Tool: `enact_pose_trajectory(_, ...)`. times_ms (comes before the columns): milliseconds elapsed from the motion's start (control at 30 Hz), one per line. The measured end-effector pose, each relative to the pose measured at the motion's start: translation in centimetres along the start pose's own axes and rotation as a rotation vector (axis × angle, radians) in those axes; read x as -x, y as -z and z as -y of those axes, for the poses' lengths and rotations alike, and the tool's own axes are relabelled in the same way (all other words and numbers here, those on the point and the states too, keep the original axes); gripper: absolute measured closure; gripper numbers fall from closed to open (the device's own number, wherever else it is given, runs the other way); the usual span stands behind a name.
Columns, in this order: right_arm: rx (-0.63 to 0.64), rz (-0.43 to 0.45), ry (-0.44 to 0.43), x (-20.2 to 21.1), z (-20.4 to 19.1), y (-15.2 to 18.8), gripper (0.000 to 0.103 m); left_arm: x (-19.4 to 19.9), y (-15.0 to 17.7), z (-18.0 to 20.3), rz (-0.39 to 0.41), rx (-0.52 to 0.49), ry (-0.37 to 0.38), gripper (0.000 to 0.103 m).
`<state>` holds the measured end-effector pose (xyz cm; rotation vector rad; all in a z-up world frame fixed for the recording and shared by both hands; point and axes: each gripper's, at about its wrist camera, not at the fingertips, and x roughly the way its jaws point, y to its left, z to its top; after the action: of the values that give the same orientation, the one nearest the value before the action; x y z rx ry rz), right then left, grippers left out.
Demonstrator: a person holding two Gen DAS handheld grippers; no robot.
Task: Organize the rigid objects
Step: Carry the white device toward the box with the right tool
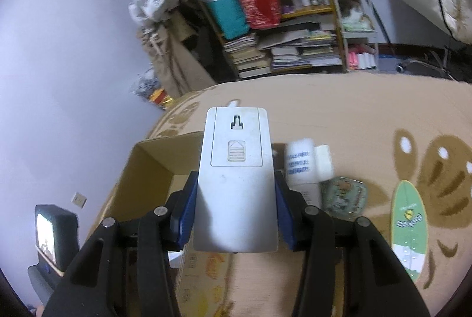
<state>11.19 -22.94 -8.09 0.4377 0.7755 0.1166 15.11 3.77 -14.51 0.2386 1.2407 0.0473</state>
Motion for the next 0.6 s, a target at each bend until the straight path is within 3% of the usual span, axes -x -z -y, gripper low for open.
enact_pose_trajectory(600, 0.153, -0.061, -0.097, -2.2, -5.6, 2.0, 0.052, -0.2, -0.2, -0.3, -0.003, 0.011, 0.013, 0.086)
